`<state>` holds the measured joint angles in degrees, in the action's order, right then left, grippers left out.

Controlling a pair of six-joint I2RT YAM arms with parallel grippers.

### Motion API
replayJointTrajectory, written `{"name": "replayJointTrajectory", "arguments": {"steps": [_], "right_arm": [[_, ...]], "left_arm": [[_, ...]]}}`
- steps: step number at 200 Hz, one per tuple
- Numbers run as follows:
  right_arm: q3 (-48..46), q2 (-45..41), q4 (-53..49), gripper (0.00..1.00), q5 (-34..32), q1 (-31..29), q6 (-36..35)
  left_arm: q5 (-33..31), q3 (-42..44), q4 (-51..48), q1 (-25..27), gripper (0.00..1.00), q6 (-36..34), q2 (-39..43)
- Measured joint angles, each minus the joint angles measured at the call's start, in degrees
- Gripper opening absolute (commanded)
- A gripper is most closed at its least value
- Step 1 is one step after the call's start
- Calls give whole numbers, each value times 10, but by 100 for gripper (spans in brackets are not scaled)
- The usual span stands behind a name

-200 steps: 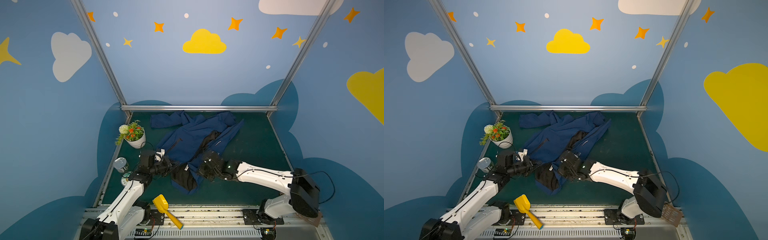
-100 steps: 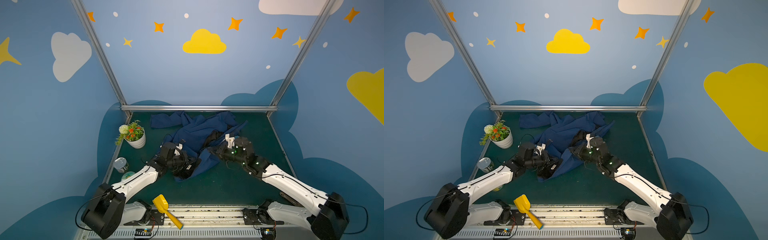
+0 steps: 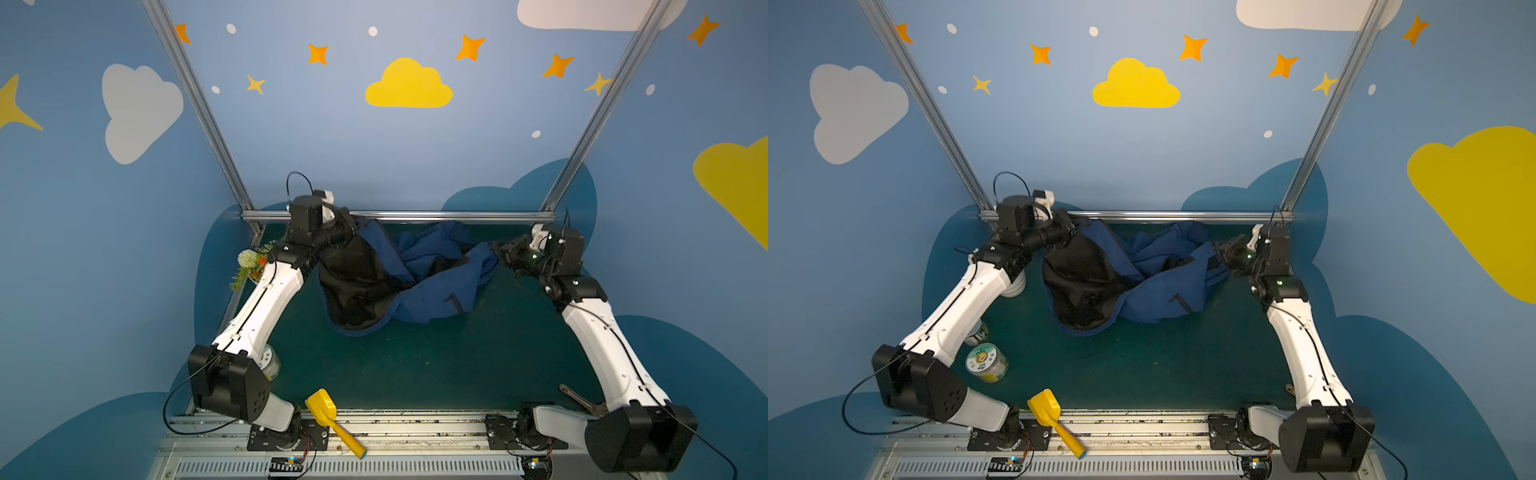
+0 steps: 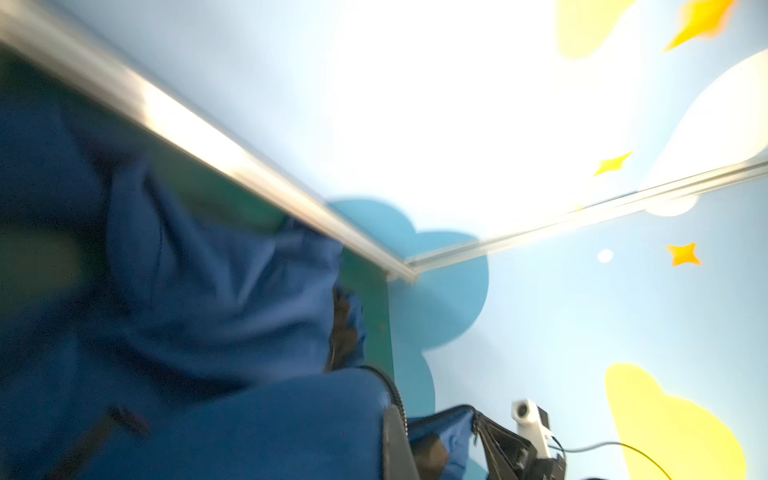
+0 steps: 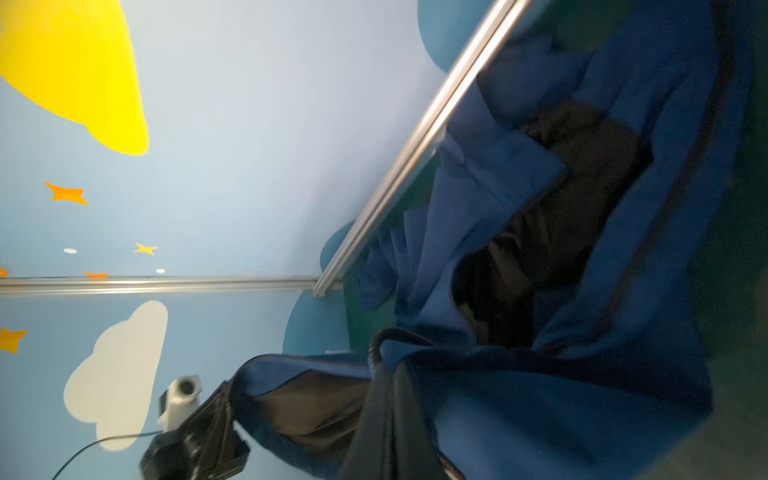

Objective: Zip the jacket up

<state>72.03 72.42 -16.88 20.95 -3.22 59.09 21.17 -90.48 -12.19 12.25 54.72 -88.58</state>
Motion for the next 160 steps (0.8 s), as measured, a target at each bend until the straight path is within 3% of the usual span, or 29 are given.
{"name": "replayJointTrajectory", "arguments": {"steps": [27, 56, 81, 107, 136, 160], "right_arm": [[97, 27, -35, 0, -21, -2, -49], [94, 12, -38, 0, 9, -33, -82], [-20, -14, -15, 0, 54, -89, -81], [-186, -52, -5, 0, 87, -141, -53], [-342, -127, 28, 0, 107, -165, 3], [-408, -182, 67, 0, 113, -176, 45]], "left_arm": [[-2, -76, -28, 4, 3, -21, -12], [-4, 44, 0, 59, 3, -17, 44], [-12, 225, 65, 165, 3, 16, 61], [-18, 362, 106, 268, 3, 64, 8], [-14, 381, 136, 319, 3, 97, -48], [-1, 349, 168, 333, 3, 107, -82]]}}
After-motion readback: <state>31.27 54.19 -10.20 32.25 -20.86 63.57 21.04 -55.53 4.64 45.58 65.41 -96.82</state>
